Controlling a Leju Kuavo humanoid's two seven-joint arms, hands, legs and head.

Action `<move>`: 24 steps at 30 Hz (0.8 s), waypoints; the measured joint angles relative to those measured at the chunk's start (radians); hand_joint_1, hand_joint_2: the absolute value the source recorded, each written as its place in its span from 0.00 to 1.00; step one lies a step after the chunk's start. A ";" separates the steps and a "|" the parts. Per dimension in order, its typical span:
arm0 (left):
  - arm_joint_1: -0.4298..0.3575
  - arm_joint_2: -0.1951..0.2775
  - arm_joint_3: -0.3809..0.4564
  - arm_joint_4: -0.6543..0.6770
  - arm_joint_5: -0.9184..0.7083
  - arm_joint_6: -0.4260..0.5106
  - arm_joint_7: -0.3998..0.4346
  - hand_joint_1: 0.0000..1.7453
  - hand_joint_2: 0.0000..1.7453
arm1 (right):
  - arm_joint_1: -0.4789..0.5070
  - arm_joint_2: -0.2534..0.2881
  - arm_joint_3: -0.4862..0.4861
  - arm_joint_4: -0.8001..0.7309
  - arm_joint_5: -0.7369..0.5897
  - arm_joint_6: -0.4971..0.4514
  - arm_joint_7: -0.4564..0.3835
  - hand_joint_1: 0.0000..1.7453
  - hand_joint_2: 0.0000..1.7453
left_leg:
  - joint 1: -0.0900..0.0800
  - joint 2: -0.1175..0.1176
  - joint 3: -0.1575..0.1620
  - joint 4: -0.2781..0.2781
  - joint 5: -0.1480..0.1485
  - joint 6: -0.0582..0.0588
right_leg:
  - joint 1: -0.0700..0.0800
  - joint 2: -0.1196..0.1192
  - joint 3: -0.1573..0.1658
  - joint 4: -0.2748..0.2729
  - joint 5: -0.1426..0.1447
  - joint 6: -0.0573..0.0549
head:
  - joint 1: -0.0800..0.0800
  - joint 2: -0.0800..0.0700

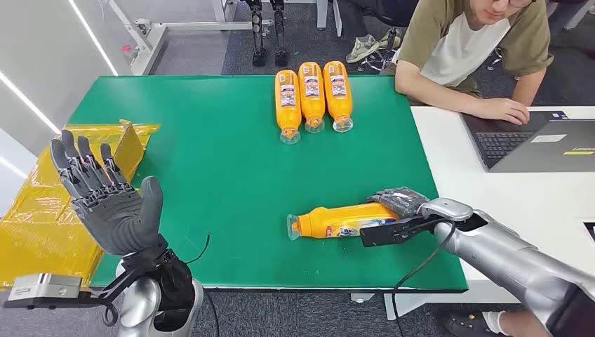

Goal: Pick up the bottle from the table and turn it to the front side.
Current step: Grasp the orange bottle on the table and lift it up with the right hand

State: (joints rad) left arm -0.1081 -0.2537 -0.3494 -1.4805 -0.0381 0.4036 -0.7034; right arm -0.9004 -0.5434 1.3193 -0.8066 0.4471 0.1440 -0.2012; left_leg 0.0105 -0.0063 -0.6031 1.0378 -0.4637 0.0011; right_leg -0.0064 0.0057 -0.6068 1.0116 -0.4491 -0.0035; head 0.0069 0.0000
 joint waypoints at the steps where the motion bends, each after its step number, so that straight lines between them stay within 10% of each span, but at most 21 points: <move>1: 0.000 0.000 0.000 0.000 0.000 0.000 0.000 0.00 1.00 | 0.000 0.002 -0.001 0.002 0.002 -0.003 -0.001 1.00 1.00 | 0.000 0.000 0.000 0.000 0.000 0.000 | 0.000 0.000 0.000 0.000 0.000 0.000 | 0.000 0.000; 12: 0.004 0.002 0.000 0.000 -0.002 0.016 0.000 0.00 1.00 | 0.031 0.072 -0.042 0.069 -0.009 -0.131 -0.040 1.00 1.00 | 0.000 0.000 0.000 0.000 0.000 0.000 | 0.000 0.000 0.001 0.000 0.000 0.000 | 0.000 0.000; 24: -0.010 -0.008 0.000 0.069 0.006 -0.056 0.000 0.00 1.00 | 0.233 0.285 -0.330 0.099 -0.002 -0.777 -0.212 1.00 1.00 | 0.000 -0.001 -0.001 -0.001 0.000 0.000 | 0.001 -0.001 -0.001 0.000 -0.001 0.000 | 0.000 0.000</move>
State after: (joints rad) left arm -0.1181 -0.2616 -0.3493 -1.4114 -0.0326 0.3478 -0.7034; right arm -0.6677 -0.2586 0.9891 -0.7073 0.4447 -0.6330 -0.4137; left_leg 0.0109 -0.0072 -0.6040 1.0369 -0.4638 0.0008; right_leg -0.0059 0.0048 -0.6076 1.0117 -0.4503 -0.0036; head 0.0069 0.0000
